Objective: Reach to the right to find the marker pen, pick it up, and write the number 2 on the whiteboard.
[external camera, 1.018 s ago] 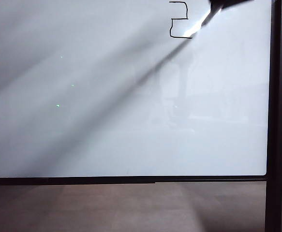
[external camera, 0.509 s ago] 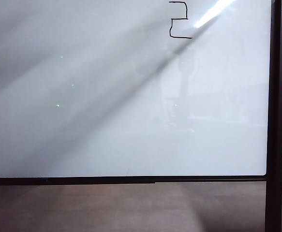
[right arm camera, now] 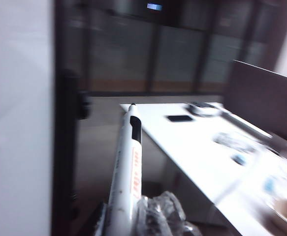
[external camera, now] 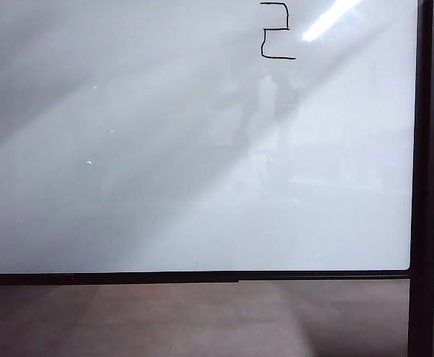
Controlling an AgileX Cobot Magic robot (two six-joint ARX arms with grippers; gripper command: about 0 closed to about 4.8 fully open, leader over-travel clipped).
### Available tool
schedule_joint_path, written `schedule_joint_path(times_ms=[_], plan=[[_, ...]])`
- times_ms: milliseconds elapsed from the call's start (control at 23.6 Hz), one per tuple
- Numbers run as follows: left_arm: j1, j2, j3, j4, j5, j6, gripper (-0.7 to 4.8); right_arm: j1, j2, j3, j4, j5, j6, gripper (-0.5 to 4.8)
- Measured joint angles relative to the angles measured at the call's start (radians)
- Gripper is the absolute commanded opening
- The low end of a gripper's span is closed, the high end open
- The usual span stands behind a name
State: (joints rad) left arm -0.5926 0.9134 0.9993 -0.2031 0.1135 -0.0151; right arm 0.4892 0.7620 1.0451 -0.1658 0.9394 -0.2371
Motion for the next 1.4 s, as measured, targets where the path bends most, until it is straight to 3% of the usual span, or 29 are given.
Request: schedule_joint_path(times_ms=[297,636,1272,1399], plan=[[0.000,0.000,0.000,0.000,0.002,0.000,-0.05,-0.107,-0.090,0.000,-0.164,-0.194,0.001,1.30],[0.000,0.000,0.000,0.000,0.003,0.000,-0.05,-0.307,-0.086,-0.002,-0.204,-0.404,0.003,1.30],[0.000,0.000,0.000,0.000,0.003,0.000,-0.05,-0.343,-0.070,-0.003,-0.183,-0.420,0.003,1.26],[0.000,-0.001,0.000,0.000,-0.002,-0.001,-0.05,-0.343,-0.058,-0.003,-0.185,-0.422,0.051,1.26]])
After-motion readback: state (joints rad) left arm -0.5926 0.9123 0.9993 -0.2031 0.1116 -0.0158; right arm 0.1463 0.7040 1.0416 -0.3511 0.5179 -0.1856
